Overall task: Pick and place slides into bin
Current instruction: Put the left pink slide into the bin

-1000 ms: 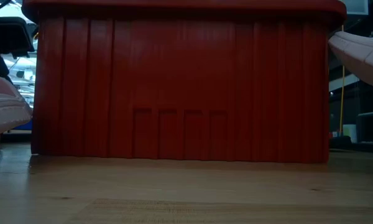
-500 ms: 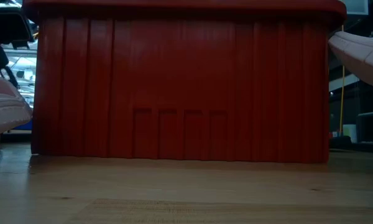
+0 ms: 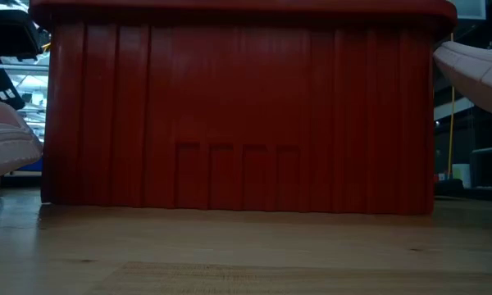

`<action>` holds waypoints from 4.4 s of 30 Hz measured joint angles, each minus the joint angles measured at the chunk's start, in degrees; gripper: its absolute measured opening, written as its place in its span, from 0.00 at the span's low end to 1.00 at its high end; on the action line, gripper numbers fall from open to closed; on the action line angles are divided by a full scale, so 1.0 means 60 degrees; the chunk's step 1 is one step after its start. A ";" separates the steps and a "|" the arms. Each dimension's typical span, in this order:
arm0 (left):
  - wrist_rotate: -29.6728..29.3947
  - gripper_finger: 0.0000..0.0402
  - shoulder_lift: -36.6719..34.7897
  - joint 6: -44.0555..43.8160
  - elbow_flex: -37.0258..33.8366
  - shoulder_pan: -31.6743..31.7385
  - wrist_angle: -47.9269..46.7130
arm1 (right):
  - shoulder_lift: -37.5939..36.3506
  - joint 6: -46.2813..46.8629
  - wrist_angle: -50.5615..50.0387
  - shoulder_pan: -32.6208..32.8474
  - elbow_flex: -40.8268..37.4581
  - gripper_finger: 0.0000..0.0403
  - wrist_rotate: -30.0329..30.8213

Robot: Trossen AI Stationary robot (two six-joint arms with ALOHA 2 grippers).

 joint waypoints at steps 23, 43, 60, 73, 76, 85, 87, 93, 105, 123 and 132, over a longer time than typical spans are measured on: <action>0.0439 0.28 0.1109 0.0257 -0.0007 0.0004 -0.0325 | 0.0352 -0.0062 -0.0016 0.0004 -0.0018 0.01 0.0006; 0.0689 0.28 0.2025 -0.0127 -0.1060 0.0004 0.2246 | 0.0448 -0.0038 -0.0011 0.0001 -0.0021 0.01 0.0003; 0.1373 0.28 0.2032 -0.0378 -0.1060 0.0004 0.2576 | 0.0444 -0.0034 -0.0015 0.0003 -0.0022 0.01 0.0000; 0.1413 0.28 0.2640 -0.0655 -0.1062 0.0004 0.2873 | 0.0444 -0.0032 -0.0011 0.0001 -0.0022 0.01 -0.0001; 0.1475 0.28 0.2756 -0.0654 -0.1372 0.0004 0.3928 | 0.0444 -0.0033 -0.0011 0.0000 -0.0022 0.01 -0.0001; 0.1672 0.28 0.2801 -0.1530 -0.2320 0.0004 0.5288 | 0.0444 -0.0033 -0.0014 0.0004 -0.0025 0.01 -0.0005; 0.1697 0.28 0.2805 -0.1484 -0.2353 0.0004 0.5531 | 0.0444 -0.0033 -0.0015 0.0001 -0.0025 0.01 -0.0005; 0.2054 0.28 0.2805 -0.1615 -0.2353 0.0000 0.6299 | 0.0444 -0.0040 -0.0015 0.0000 -0.0025 0.01 -0.0005; 0.2130 0.28 0.2812 -0.2586 -0.2353 0.0000 0.5419 | 0.0444 -0.0036 -0.0015 0.0003 -0.0025 0.01 -0.0005; 0.1824 0.45 0.2812 -0.3545 -0.2353 0.0000 0.5860 | 0.0441 0.0007 -0.0011 0.0001 -0.0025 0.01 -0.0008; 0.1853 0.44 0.2812 -0.3146 -0.2353 0.0000 0.5860 | 0.0441 0.0007 -0.0011 0.0003 -0.0025 0.01 -0.0008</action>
